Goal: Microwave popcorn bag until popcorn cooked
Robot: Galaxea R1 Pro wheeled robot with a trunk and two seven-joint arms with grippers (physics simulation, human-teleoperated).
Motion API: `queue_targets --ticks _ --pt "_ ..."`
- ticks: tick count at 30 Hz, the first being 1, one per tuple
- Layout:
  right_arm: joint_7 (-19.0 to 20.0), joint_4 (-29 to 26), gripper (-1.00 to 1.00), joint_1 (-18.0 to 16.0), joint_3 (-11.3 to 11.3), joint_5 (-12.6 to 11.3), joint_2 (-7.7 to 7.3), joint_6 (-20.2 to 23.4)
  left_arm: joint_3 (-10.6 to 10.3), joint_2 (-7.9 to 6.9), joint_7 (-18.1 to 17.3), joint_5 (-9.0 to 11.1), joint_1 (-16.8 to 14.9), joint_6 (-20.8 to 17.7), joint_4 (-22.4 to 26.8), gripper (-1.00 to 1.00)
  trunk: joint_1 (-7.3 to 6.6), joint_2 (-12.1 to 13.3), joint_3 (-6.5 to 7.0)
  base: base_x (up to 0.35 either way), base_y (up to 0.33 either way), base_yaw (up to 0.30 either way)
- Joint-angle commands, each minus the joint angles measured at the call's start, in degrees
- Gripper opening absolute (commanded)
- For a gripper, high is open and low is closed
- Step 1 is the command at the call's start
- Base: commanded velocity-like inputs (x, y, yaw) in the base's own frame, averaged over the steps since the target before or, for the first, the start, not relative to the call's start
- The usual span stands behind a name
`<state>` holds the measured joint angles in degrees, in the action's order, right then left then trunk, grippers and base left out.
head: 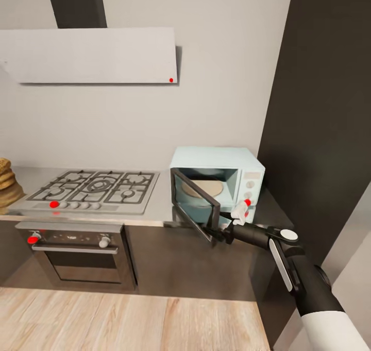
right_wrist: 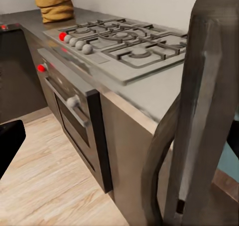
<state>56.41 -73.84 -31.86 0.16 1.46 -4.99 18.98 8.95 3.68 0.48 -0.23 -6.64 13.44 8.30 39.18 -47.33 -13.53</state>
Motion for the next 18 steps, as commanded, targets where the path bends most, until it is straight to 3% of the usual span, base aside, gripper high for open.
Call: queue_targets --ticks 1,18 --pt "0.2 -0.1 1.00 0.0 0.0 0.1 -0.02 0.4 0.2 0.02 0.0 0.0 0.0 0.2 0.0 1.00 0.00 0.0 -0.08 -0.069 0.071 0.000" --pt "0.2 -0.1 1.00 0.0 0.0 0.1 -0.02 0.4 0.2 0.01 0.0 0.0 0.0 0.2 0.0 1.00 0.00 0.0 -0.08 -0.043 0.085 0.000"
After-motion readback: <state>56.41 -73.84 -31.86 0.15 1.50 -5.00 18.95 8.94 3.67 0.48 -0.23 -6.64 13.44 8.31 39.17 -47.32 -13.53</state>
